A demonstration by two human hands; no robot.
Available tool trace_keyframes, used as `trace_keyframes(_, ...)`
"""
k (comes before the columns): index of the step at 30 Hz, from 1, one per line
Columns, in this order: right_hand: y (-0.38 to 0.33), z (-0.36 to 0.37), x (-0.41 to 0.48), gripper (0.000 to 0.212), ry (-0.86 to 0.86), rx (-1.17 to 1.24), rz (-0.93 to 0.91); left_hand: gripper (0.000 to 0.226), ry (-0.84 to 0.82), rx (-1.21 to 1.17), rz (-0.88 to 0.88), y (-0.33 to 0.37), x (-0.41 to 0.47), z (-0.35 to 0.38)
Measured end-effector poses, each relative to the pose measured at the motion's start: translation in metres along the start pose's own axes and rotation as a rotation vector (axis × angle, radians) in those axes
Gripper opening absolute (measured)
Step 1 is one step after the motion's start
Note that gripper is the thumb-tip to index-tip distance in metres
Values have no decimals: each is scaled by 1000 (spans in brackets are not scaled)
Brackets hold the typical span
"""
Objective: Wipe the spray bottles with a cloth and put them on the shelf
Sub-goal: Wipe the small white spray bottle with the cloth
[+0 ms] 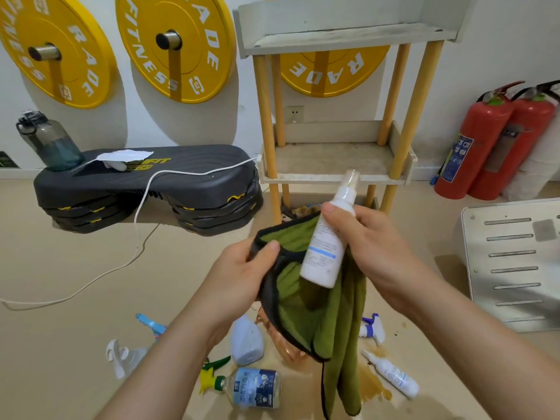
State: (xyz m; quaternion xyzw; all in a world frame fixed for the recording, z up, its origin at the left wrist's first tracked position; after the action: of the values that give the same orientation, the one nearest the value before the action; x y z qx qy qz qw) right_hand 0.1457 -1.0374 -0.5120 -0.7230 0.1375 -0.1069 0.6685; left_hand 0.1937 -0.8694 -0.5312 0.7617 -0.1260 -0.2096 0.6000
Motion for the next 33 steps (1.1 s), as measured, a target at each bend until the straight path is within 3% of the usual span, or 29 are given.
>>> trace_keyframes(3, -3, 4, -1, 23, -30, -237, -82, 27, 108, -104, 46, 8, -1, -10)
trace_keyframes(9, -1, 6, -4, 23, -5, -696, -266, 20, 225, -417, 104, 22, -4, -20)
trace_keyframes(14, -13, -7, -4, 28, 79, -599, -245, 21, 292, -546, 99, 22, -4, -32)
trace_keyframes(17, -18, 8, -11, 34, -48, -597, -228, 26, 202, -728, 31, 17, 2, -23)
trace_keyframes(20, -14, 34, -23, 31, -155, -593, -221, 39, -21, -888, 41, 27, 2, -2)
trace_keyframes(22, -16, 38, -23, 30, -159, -634, -235, 61, -154, -832, 102, 36, -1, 6)
trace_keyframes(24, -20, 35, -21, 34, -178, -662, -237, 63, -198, -728, 160, 39, -4, 4)
trace_keyframes(28, -19, 40, -25, 30, -285, -555, -186, 36, -220, -571, 237, 45, -10, 3)
trace_keyframes(31, -19, 47, -28, 33, -337, -462, -183, 13, -123, -238, 284, 50, -13, 2)
trace_keyframes(33, -21, 48, -29, 31, -335, -485, -210, 12, -50, -52, 291, 50, -13, 4)
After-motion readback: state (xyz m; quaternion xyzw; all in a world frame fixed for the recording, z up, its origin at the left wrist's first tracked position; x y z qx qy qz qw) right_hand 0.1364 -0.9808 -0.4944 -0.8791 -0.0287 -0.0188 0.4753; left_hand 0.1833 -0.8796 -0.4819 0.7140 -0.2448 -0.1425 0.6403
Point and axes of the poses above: each hand's wrist, its own x-axis towards the middle knuckle, its own z-axis out of the palm, y = z × x, the point moved 8 cm from there along x, towards the middle knuckle, and after that the axes turned 1 degree about -x, right-handed, at the moved point
